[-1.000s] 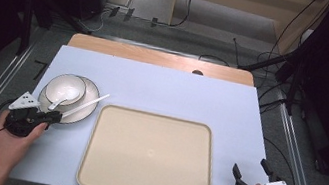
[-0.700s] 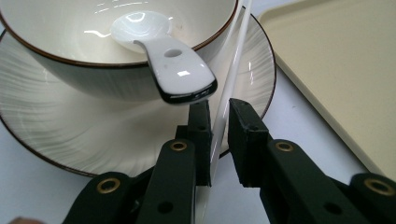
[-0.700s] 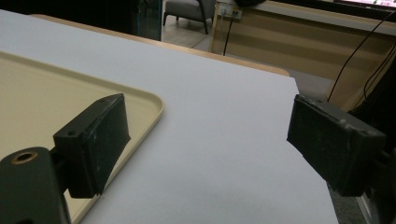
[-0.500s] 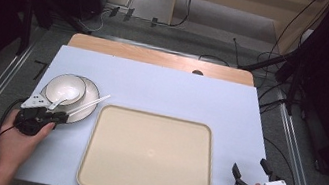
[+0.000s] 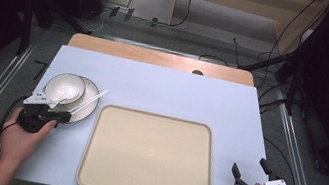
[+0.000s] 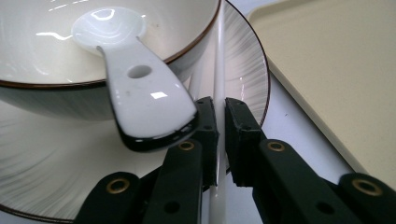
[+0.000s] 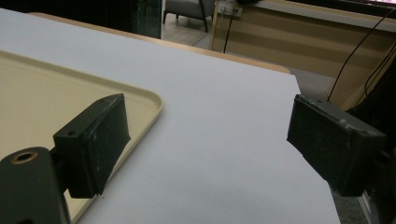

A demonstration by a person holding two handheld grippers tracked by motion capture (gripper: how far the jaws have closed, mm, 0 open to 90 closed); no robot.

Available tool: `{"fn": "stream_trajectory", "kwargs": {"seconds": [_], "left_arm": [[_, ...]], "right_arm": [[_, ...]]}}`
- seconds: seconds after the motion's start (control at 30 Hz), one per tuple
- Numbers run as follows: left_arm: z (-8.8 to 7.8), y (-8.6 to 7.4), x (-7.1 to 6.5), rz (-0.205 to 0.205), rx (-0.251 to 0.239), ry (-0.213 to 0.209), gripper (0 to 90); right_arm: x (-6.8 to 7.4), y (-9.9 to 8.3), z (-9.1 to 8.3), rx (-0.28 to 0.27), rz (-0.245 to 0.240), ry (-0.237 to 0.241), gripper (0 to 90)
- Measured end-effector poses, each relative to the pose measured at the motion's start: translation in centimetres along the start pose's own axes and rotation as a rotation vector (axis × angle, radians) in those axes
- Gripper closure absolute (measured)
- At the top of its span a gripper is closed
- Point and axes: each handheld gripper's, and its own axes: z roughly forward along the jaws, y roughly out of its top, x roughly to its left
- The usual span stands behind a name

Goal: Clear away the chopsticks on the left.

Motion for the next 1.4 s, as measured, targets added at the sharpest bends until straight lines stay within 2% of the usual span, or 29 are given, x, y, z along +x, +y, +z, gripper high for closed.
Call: {"fn": "stream_trajectory", "kwargs": {"seconds": [0.17, 0.6, 1.0, 1.4], "left_arm": [[0.0, -0.1, 0.1, 0.011, -0.009, -0.011, 85.3], [-0.6, -0.2, -0.2, 0.003, -0.020, -0.009, 85.5], [-1.7, -0.2, -1.5, -0.013, -0.056, -0.018, 85.4], [-2.0, -0.1, -3.1, -0.001, -0.078, -0.028, 85.4]], "right_arm": [[0.1, 0.0, 0.0, -0.002, -0.006, 0.002, 13.4], [0.0, 0.0, -0.1, -0.005, 0.002, -0.003, 13.3], [-0.3, 0.0, -0.3, -0.014, 0.011, -0.003, 13.3], [-0.3, 0.0, -0.3, -0.015, 0.011, -0.006, 13.3]]}}
